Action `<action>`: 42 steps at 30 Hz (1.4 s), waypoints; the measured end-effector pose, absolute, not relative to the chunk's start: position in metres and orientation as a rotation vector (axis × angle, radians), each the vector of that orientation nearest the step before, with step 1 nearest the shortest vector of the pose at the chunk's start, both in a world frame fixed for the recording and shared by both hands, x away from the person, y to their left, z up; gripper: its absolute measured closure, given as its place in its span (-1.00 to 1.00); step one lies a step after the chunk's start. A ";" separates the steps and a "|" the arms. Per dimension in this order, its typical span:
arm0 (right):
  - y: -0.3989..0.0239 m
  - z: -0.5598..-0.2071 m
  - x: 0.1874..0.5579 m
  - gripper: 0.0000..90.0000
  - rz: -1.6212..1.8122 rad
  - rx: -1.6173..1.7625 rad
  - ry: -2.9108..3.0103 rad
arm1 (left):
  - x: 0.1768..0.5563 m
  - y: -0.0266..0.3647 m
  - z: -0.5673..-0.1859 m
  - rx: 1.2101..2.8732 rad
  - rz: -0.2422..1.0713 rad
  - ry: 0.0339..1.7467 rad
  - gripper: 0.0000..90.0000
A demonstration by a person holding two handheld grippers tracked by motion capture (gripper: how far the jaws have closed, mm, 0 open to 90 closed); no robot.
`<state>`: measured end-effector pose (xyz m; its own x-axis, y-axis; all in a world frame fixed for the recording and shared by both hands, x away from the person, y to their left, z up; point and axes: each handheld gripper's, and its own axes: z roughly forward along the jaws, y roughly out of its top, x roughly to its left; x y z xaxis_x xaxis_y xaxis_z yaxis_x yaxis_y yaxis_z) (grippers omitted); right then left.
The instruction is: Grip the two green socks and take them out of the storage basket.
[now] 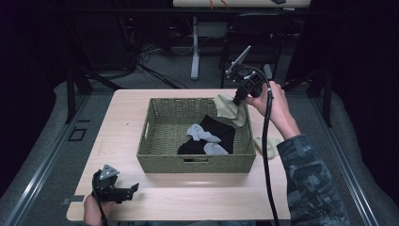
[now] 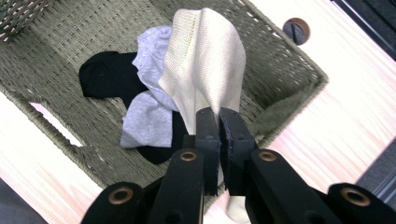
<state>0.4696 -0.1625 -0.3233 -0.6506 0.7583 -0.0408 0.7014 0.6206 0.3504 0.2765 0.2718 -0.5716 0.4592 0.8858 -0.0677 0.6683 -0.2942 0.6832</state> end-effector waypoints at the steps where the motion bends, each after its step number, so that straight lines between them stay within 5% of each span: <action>1: -0.166 -0.320 0.469 0.93 0.466 1.215 2.651 | 0.277 0.272 -0.571 2.060 0.430 1.290 -1.00; 23: -0.253 -0.302 0.449 0.94 0.484 1.366 2.514 | 0.277 0.272 -0.572 2.061 0.432 1.292 -1.00; 42: -0.309 -0.375 0.453 0.93 0.407 1.576 2.498 | 0.277 0.271 -0.572 2.057 0.435 1.295 -1.00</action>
